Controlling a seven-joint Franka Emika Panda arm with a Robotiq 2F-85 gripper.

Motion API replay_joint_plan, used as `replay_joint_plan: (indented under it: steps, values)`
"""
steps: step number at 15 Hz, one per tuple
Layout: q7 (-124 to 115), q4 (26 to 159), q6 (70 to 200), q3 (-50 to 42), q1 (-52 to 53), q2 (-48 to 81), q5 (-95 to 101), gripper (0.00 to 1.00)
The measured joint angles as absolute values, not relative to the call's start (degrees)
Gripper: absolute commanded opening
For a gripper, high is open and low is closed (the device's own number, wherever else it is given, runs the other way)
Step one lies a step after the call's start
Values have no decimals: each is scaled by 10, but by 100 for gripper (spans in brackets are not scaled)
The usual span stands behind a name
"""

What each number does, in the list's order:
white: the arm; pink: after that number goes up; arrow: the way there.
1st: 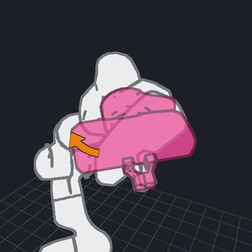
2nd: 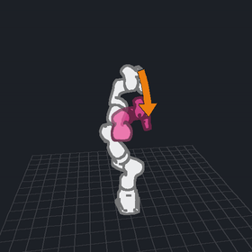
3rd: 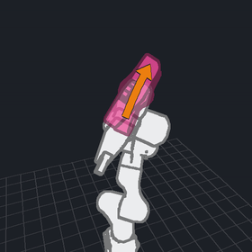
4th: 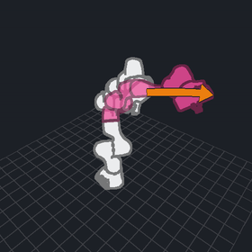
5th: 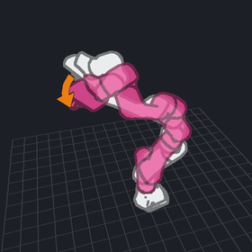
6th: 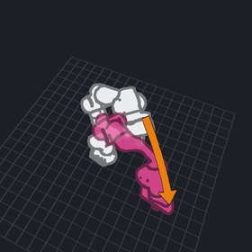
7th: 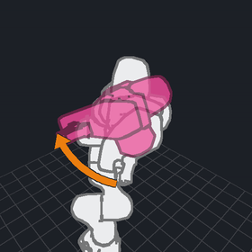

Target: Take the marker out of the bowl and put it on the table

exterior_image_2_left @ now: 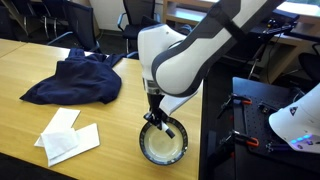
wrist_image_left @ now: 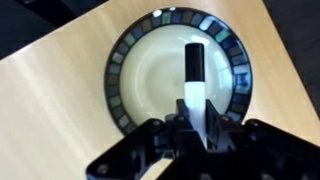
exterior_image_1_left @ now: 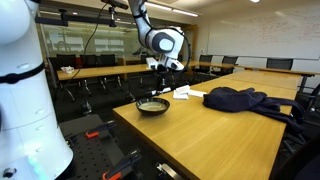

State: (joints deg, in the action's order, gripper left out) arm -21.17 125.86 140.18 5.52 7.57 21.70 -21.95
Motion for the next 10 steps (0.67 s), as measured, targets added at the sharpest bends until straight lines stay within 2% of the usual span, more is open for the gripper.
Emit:
replay_joint_plan:
  steps: [4,10]
  values:
    - [-189,1319,1402,-7,35,161,-175,5]
    - [-173,1332,1402,-50,-39,176,-180,5]
